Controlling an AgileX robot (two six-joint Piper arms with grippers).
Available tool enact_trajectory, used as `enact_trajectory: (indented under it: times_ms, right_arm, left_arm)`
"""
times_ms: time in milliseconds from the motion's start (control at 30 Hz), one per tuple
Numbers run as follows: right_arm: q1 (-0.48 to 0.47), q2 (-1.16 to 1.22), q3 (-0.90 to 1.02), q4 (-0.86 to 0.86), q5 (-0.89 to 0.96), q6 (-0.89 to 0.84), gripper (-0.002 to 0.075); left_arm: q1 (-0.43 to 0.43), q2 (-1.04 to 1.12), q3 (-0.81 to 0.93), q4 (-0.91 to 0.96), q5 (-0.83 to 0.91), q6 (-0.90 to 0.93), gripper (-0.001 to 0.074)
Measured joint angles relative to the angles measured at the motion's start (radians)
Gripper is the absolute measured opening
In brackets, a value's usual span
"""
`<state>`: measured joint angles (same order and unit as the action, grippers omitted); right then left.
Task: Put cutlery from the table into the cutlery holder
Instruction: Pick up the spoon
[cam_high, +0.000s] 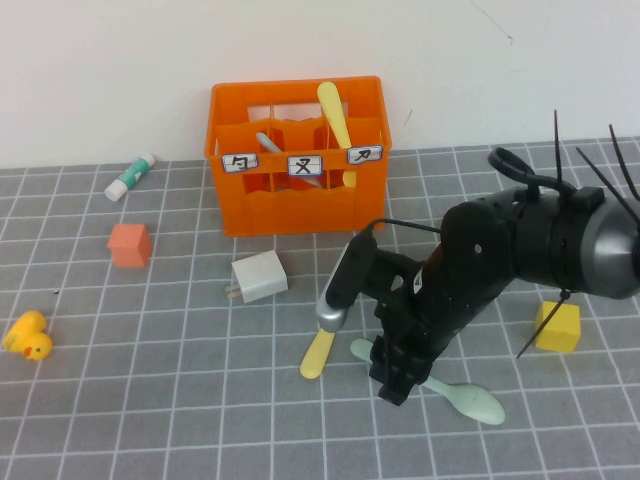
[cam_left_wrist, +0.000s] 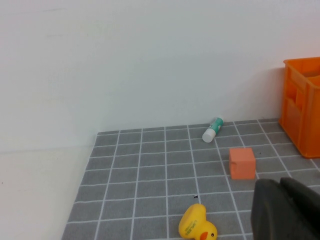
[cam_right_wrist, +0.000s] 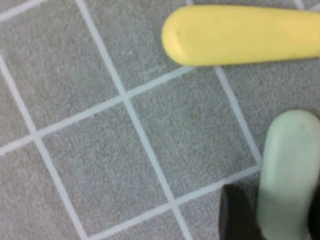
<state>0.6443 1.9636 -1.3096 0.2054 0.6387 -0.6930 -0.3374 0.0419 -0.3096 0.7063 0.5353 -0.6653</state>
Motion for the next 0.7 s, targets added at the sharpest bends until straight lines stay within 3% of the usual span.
enact_trajectory:
  times_ms: [200,367,700]
  right_arm:
    - [0.0,0.013,-0.01,0.0,0.02,-0.044,0.0305]
    - [0.0,0.014,-0.017,0.002,0.044,-0.073,0.0177]
    - [-0.001,0.026,-0.091,0.002,0.156,-0.074,0.0179]
  left_arm:
    - [0.0,0.0,0.0,0.0,0.0,0.0,-0.0001]
    - [0.0,0.0,0.0,0.0,0.0,0.0,-0.0001]
    - [0.0,0.0,0.0,0.002,0.0,0.0,-0.0001]
